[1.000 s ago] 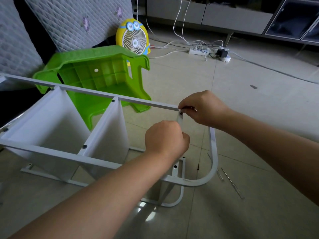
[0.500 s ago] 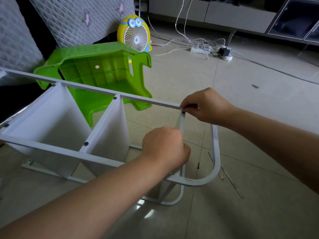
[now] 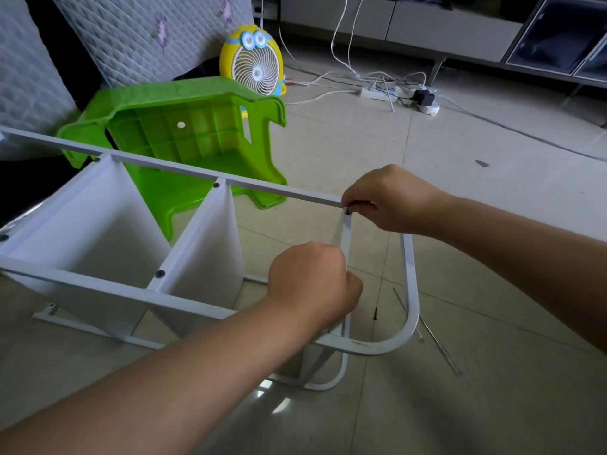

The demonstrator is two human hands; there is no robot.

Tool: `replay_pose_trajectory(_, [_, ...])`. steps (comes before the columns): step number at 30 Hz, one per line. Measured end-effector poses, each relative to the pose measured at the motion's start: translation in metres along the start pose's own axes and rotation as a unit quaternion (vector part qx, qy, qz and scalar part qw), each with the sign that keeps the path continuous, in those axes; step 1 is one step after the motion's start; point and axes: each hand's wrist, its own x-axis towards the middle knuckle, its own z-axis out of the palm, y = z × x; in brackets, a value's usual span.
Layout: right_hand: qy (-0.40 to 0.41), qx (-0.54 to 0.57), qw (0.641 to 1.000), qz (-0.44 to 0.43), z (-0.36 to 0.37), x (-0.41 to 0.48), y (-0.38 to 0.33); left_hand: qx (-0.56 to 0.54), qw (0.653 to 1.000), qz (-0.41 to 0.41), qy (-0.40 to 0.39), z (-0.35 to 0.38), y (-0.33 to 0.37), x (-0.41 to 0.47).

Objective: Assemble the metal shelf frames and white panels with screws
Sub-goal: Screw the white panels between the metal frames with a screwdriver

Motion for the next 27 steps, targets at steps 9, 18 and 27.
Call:
replay_pose_trajectory(9, [-0.057, -0.073, 0.994, -0.064, -0.008, 0.003, -0.002, -0.005, 1.000, -0.002, 0.000, 0.001, 0.000, 0.000])
replay_pose_trajectory(18, [-0.126, -0.151, 0.980, 0.009, -0.010, 0.008, -0.012, -0.018, 1.000, 0.003, 0.012, 0.003, -0.001, 0.000])
replay_pose_trajectory(27, [-0.160, -0.184, 0.968, 0.061, -0.006, 0.014, -0.016, -0.027, 0.999, 0.010, 0.018, 0.004, -0.002, 0.000])
